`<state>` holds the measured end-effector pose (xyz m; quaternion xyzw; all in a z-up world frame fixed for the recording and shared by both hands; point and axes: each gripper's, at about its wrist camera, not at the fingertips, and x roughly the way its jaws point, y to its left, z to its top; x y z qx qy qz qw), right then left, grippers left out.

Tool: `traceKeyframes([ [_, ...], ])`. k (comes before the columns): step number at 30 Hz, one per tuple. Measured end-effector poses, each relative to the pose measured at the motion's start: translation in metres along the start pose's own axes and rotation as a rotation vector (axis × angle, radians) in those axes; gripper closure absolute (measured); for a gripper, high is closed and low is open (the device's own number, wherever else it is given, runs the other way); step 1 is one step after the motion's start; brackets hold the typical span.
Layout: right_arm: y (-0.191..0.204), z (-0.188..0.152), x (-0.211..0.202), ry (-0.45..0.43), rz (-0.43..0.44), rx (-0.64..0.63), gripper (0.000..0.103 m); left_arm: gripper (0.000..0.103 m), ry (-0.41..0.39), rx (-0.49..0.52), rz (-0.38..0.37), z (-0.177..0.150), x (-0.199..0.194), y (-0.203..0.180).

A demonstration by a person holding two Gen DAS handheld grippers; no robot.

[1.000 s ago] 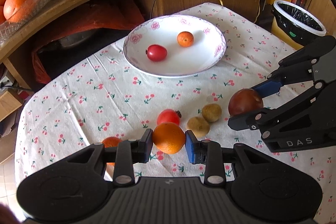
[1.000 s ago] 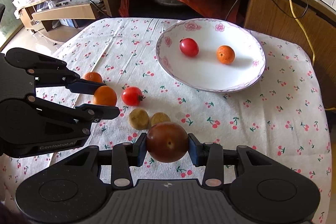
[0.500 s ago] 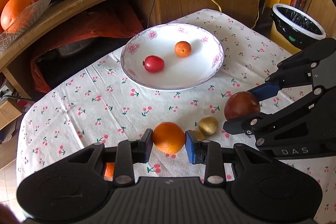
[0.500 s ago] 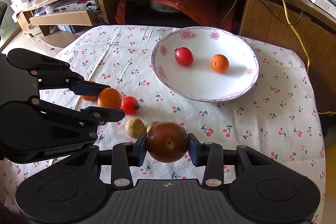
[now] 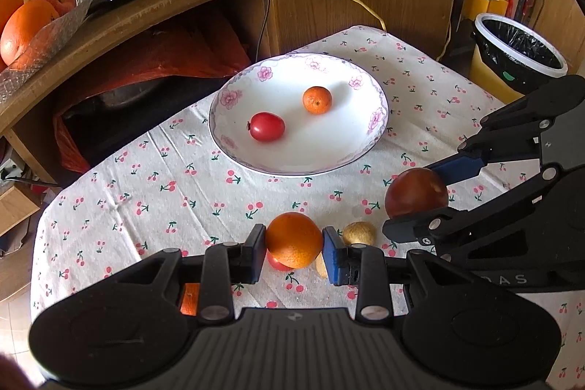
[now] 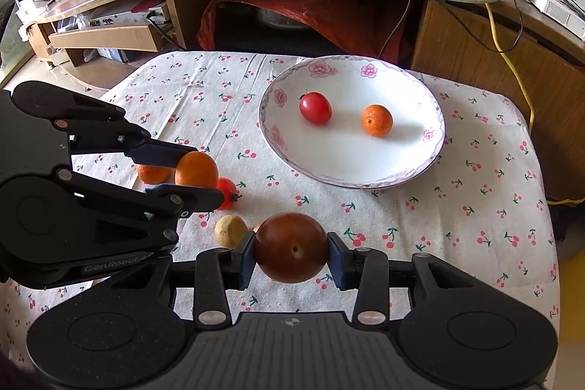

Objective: Organize fruits
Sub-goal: 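Carry the dark tomato and tangerine in both tools toward the bowl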

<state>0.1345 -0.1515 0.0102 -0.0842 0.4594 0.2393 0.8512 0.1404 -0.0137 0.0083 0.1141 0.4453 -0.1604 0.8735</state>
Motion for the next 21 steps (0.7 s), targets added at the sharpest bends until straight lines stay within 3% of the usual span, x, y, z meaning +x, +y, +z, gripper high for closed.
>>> traceKeyframes([
  [21,-0.003,0.008,-0.002,-0.018,-0.020,0.005,0.068,0.062,-0.020,-0.022,-0.002,0.013,0.000,0.003],
])
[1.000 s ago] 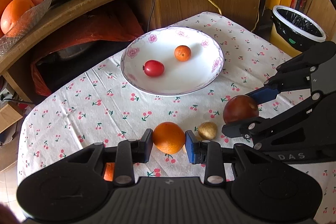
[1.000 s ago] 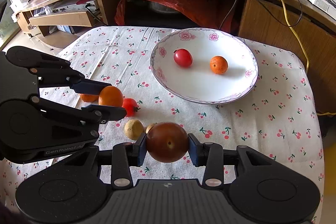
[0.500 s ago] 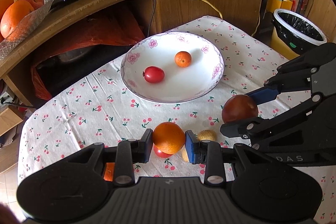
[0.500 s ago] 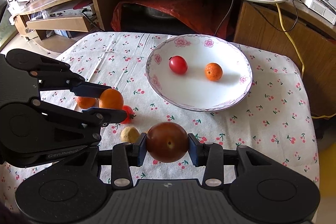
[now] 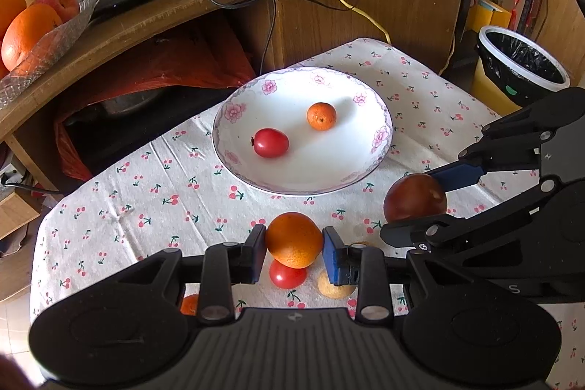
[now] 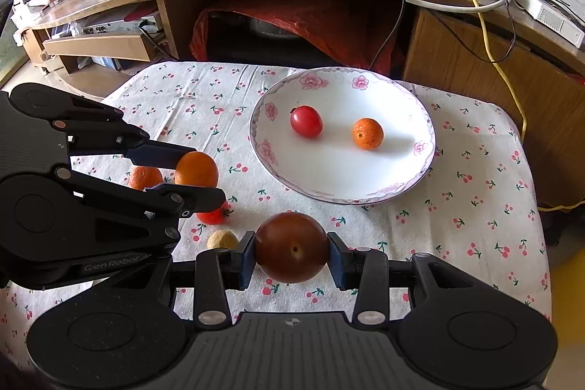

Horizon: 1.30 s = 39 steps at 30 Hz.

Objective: Organize fruits
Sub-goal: 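Carry the dark tomato and tangerine in both tools toward the bowl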

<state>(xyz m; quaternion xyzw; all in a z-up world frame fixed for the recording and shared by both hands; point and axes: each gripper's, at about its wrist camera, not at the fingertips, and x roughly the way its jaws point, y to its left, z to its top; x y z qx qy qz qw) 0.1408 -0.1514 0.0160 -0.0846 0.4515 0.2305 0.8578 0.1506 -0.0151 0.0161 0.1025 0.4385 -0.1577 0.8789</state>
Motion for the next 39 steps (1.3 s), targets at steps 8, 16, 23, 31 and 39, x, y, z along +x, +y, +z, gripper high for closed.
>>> traceKeyframes([
  [8,-0.003,0.004,0.001,-0.005,-0.020,0.001,0.068,0.062,-0.009,-0.013,-0.004,0.008,0.003,0.002],
  [16,-0.010,0.012,0.005,-0.015,-0.046,0.014,0.068,0.062,-0.013,-0.046,-0.010,0.018,0.011,0.007],
  [23,-0.017,0.021,0.010,-0.026,-0.062,0.030,0.068,0.062,-0.015,-0.087,-0.011,0.027,0.019,0.013],
  [31,-0.023,0.028,0.022,-0.022,-0.076,0.033,0.068,0.063,0.000,-0.130,-0.009,0.033,0.035,0.020],
  [39,-0.027,0.035,0.031,-0.020,-0.082,0.028,0.068,0.063,0.008,-0.147,-0.003,0.038,0.044,0.025],
])
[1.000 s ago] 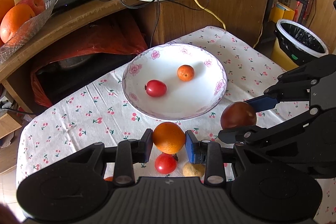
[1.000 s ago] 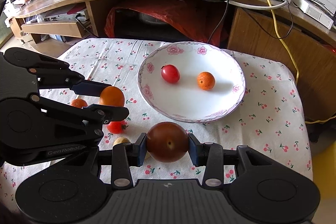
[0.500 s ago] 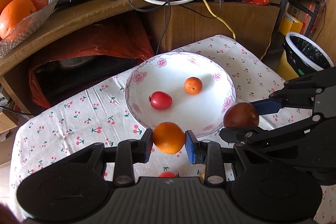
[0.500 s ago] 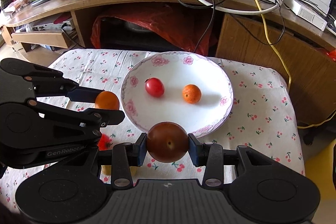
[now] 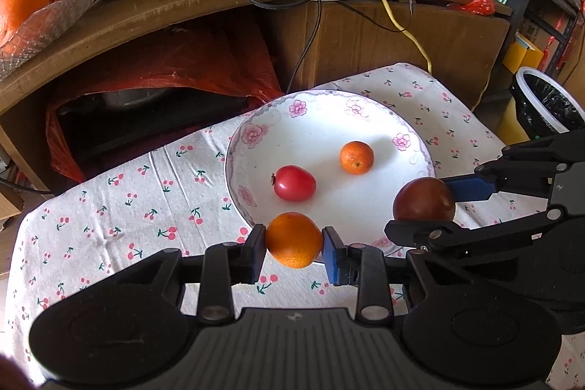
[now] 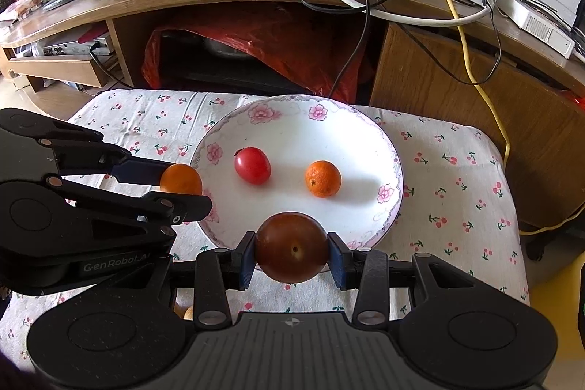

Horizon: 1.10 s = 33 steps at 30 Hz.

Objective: Organize fruits
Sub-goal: 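Carry the dark tomato and tangerine in both tools toward the bowl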

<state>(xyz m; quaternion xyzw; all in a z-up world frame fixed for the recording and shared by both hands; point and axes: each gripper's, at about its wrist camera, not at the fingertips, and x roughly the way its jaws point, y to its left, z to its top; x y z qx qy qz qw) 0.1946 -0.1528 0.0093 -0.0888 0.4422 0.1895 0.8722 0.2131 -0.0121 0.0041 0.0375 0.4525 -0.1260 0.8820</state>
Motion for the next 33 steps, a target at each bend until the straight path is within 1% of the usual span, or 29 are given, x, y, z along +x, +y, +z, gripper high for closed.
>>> traceKeyframes([
  [21,-0.007,0.005,0.016,0.015,0.003,-0.009,0.068,0.064,0.012,0.017,0.014,0.006,0.016,0.000],
  [33,-0.010,0.005,0.022,0.021,0.007,-0.011,0.068,0.064,0.004,0.067,0.048,0.008,0.022,-0.006],
])
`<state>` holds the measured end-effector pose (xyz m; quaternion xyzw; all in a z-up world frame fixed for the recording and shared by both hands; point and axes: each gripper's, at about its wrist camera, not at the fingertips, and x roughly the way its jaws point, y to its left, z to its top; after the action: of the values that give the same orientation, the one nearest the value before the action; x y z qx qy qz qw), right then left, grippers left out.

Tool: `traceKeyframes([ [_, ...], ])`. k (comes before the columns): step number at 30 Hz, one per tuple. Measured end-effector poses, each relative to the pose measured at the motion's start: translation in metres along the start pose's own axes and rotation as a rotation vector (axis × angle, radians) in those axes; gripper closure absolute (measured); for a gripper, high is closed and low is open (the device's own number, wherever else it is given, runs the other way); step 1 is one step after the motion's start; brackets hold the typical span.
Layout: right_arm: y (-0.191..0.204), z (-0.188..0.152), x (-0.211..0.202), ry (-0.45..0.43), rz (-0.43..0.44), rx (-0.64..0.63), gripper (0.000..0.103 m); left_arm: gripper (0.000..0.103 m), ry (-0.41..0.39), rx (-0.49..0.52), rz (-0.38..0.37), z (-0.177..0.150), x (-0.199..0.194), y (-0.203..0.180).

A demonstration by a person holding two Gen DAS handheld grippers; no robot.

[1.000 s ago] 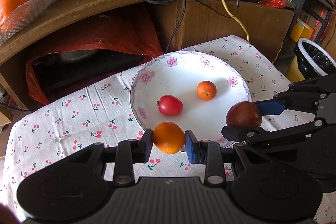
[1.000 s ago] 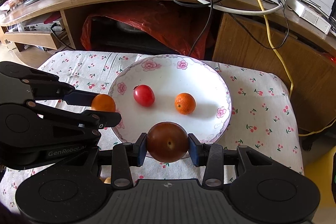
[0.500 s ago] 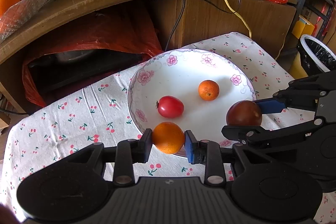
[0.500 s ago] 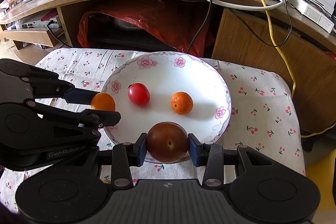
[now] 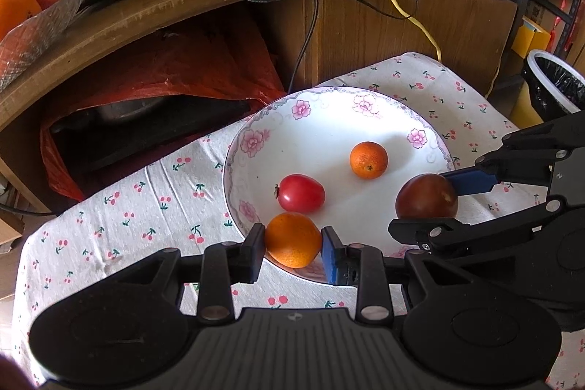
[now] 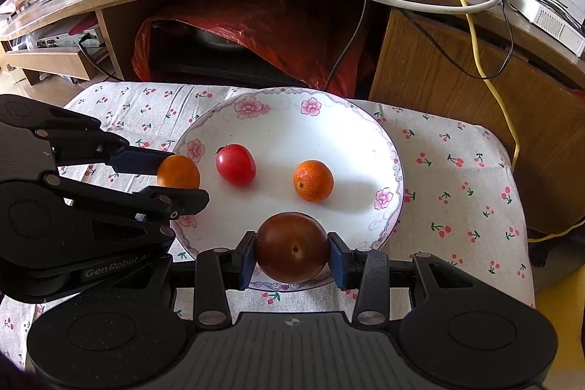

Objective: Organize fruits
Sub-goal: 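Carry the dark tomato and tangerine in both tools toward the bowl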

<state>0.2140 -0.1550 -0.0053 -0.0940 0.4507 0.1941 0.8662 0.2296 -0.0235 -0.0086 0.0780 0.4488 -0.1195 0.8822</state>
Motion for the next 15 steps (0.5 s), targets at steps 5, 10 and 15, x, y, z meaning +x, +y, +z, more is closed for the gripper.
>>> traceKeyframes([
  [5,-0.0021,0.0001,0.0033,-0.001,0.002,0.001,0.067,0.064,-0.003,0.002,0.005,0.0008,0.0014,0.0008],
  [10,-0.0032,-0.0010,0.0061,0.003,-0.002,0.001,0.067,0.064,-0.004,0.010,0.008,0.0013,0.0025,0.0000],
  [15,-0.0032,-0.0003,0.0071,0.002,-0.006,0.001,0.067,0.063,-0.006,0.009,0.007,0.0015,0.0027,0.0003],
])
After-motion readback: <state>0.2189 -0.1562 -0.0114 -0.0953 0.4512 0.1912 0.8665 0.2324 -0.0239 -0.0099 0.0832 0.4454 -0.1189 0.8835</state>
